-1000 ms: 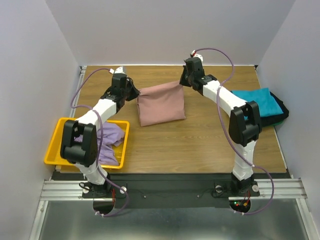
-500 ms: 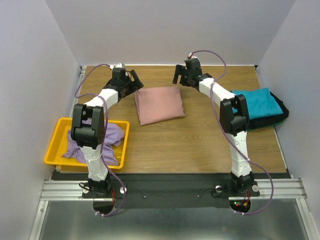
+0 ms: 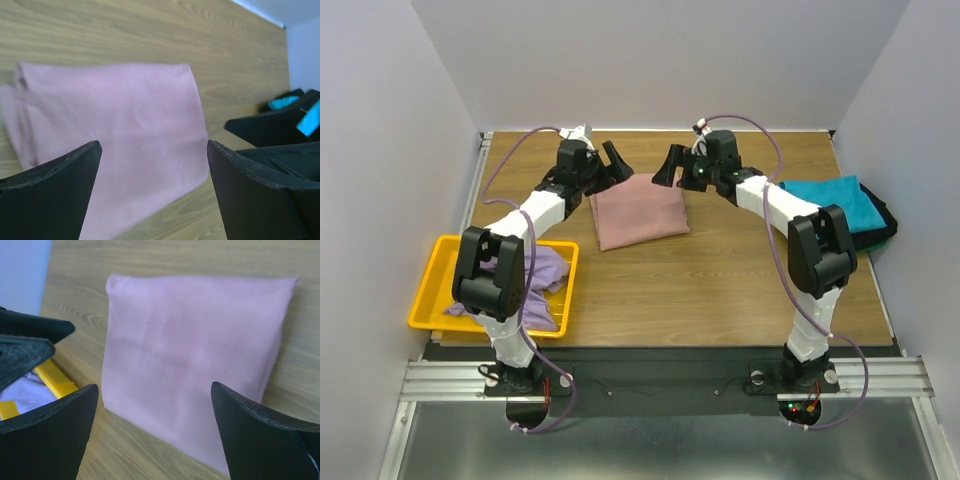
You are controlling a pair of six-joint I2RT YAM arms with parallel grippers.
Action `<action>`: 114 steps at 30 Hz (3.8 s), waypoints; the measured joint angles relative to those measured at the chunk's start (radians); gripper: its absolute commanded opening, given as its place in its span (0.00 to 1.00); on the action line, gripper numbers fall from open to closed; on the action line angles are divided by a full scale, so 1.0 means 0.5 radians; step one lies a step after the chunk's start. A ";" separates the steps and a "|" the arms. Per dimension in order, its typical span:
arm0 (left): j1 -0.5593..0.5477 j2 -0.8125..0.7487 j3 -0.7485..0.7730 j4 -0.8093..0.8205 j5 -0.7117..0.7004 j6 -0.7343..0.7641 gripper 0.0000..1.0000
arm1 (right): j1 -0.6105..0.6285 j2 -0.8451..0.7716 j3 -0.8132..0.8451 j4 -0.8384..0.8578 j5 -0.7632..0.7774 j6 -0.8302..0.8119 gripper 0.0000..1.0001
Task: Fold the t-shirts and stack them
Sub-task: Fold the tshirt, then neatly place the folded tshirt to the corner
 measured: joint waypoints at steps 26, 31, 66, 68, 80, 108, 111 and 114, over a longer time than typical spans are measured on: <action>-0.710 -0.894 -1.555 0.286 -0.063 -0.433 0.99 | 0.074 -1.264 -2.034 0.449 0.105 0.384 1.00; -0.844 -1.593 -1.624 0.027 -0.186 -0.489 0.99 | 0.072 -1.868 -2.094 0.020 0.227 0.336 1.00; -0.855 -1.951 -1.432 -0.655 -1.232 -0.503 0.99 | 0.259 -0.777 -1.434 -0.291 0.903 0.300 0.13; -0.855 -1.951 -1.432 -0.655 -1.236 -0.502 0.99 | 0.275 -0.724 -1.394 -0.253 0.922 0.287 0.08; -0.851 -1.968 -1.432 -0.690 -1.304 -0.492 0.99 | 0.277 -0.516 -0.956 -0.634 1.510 -0.205 0.00; -0.839 -1.870 -1.434 -0.660 -1.386 -0.421 0.98 | -0.563 -0.554 -0.129 -0.961 2.148 -1.643 0.00; -0.837 -1.844 -1.434 -0.659 -1.391 -0.420 0.99 | -0.568 -0.574 -0.023 -0.964 2.146 -1.690 0.00; -0.829 -1.830 -1.434 -0.661 -1.398 -0.419 0.99 | -0.569 -0.616 0.031 -0.965 2.132 -1.707 0.00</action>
